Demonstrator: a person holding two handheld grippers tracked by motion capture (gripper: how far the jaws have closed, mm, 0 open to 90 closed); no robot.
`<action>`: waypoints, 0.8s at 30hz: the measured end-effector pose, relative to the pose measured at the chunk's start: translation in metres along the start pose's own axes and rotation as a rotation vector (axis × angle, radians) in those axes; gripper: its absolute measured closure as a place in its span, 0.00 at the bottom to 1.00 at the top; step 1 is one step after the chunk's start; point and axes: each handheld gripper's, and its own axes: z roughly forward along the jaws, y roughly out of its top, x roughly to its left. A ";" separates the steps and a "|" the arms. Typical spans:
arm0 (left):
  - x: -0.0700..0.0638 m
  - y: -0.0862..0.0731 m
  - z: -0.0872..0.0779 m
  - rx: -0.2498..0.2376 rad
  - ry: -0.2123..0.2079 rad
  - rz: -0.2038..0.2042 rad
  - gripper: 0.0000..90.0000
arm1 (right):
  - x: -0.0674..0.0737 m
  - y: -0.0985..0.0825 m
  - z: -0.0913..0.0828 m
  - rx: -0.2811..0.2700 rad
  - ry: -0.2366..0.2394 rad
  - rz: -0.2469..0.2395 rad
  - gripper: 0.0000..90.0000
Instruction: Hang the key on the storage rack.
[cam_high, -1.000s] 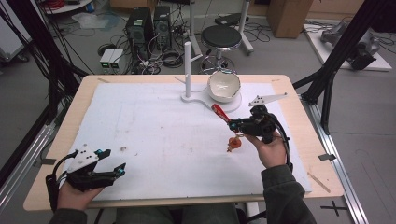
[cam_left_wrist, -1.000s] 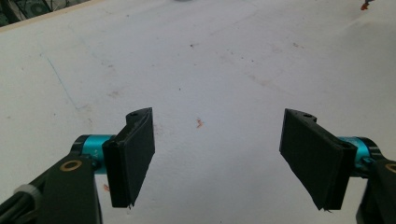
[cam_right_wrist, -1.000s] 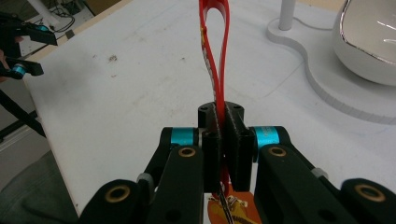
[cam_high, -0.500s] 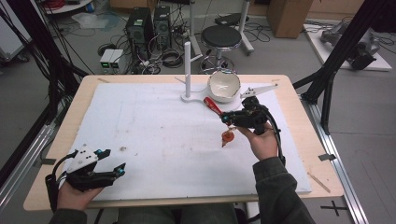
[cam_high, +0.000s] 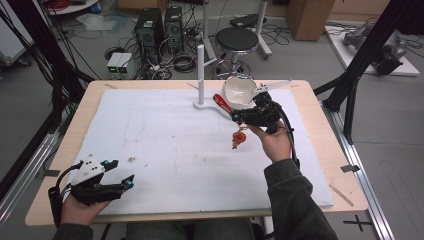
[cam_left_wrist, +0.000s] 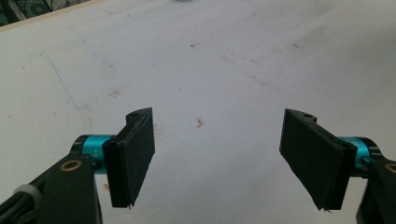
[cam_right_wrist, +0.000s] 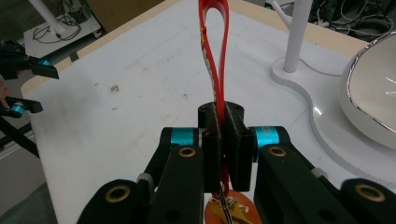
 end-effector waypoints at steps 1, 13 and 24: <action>0.000 0.000 0.000 0.001 0.001 0.000 0.30 | 0.000 0.002 0.001 -0.002 0.000 -0.001 0.95; 0.001 0.000 -0.001 -0.001 0.002 -0.003 0.30 | -0.004 0.024 0.016 0.001 -0.022 -0.016 0.95; 0.001 0.000 -0.001 0.002 0.000 0.000 0.30 | -0.013 0.041 0.031 0.005 -0.053 -0.011 0.95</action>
